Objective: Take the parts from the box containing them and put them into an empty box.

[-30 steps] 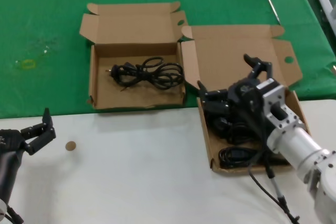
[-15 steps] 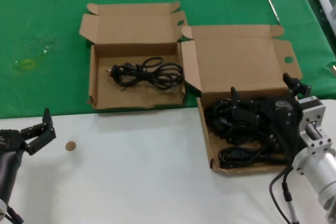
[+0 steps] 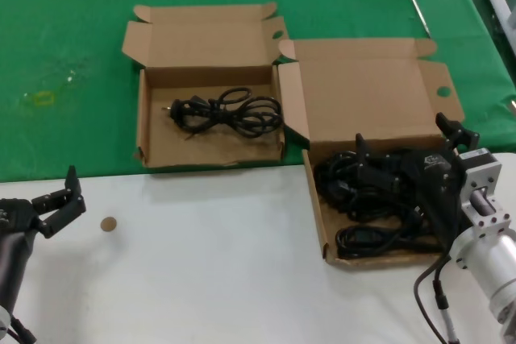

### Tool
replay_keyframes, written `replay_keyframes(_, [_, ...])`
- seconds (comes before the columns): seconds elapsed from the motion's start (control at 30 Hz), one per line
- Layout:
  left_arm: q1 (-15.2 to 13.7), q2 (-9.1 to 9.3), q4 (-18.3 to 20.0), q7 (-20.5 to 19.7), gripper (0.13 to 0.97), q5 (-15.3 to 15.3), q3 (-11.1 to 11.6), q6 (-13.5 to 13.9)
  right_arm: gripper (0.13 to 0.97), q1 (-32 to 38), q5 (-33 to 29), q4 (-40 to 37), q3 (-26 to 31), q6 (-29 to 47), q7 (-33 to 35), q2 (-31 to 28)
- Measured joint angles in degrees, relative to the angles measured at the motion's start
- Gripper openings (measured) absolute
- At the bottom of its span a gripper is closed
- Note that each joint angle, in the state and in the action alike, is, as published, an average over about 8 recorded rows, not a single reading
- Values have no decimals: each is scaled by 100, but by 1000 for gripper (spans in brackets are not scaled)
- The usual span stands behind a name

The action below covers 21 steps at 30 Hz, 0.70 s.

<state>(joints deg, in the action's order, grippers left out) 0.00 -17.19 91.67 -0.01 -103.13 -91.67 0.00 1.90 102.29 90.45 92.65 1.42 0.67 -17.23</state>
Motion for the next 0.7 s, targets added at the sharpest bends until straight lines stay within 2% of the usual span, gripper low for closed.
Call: replay_keyframes(0.7, [0,0,0,1,966,0,0,0,966,0,0,0,0,0,0,0])
